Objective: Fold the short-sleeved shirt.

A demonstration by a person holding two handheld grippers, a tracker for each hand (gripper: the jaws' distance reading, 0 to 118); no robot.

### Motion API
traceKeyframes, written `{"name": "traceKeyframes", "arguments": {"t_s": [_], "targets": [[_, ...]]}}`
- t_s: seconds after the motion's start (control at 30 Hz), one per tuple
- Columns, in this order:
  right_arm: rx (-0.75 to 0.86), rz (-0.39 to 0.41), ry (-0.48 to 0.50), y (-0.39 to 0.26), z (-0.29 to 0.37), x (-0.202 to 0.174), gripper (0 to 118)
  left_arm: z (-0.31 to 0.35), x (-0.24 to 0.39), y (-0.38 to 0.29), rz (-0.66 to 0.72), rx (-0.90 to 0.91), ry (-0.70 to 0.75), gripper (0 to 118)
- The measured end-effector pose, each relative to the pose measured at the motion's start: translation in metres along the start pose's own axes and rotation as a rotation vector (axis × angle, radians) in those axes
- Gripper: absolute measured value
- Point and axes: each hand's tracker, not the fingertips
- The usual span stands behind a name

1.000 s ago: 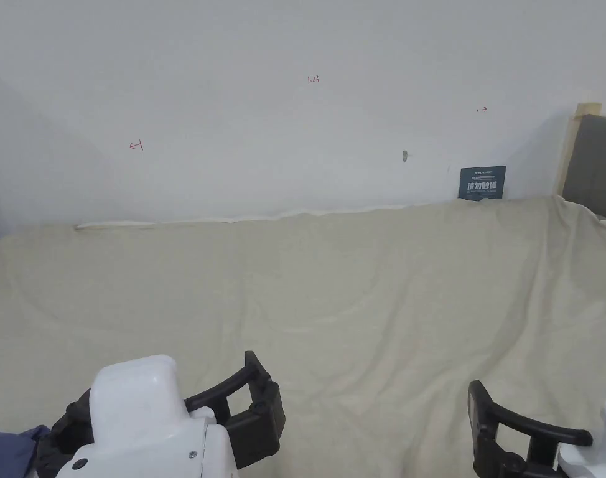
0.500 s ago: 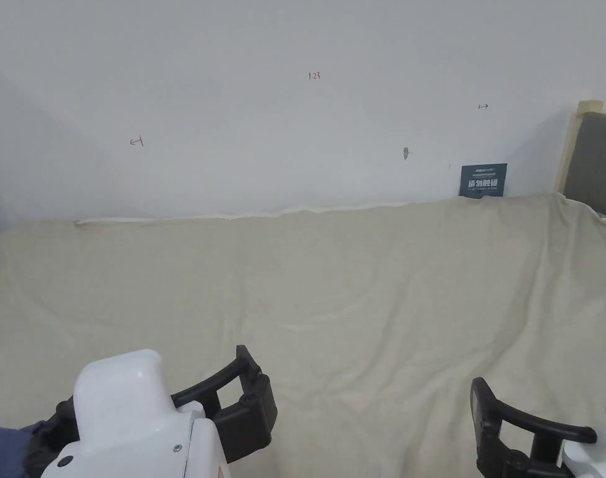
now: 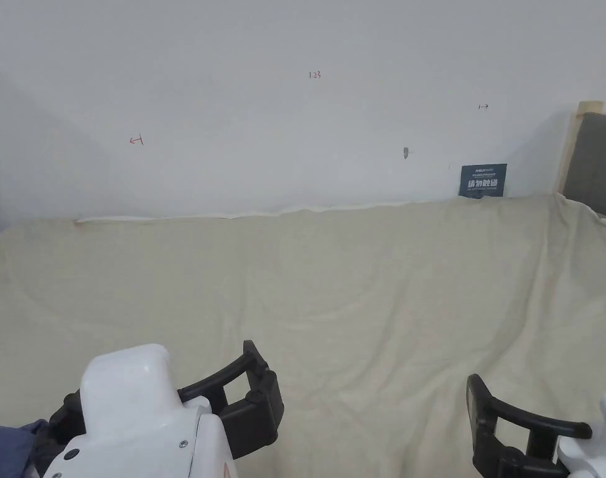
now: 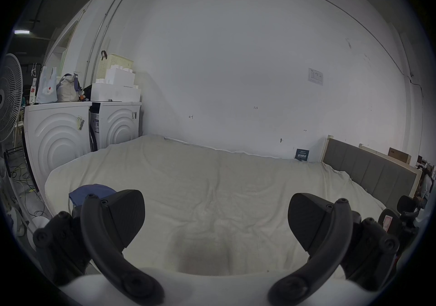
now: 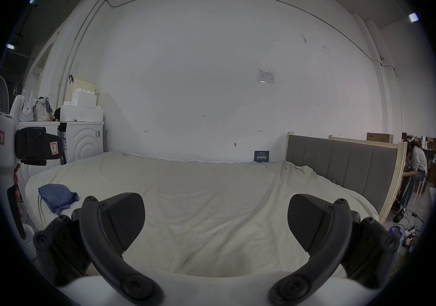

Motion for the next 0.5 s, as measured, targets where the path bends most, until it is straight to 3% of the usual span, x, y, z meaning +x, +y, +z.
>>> {"name": "traceKeyframes", "arguments": {"t_s": [0.5], "targets": [[-0.011,0.001,0.001,-0.0013,0.0001,-0.0011,118,-0.0004,-0.0007,-0.0018,-0.003,-0.010,0.014,118]]}}
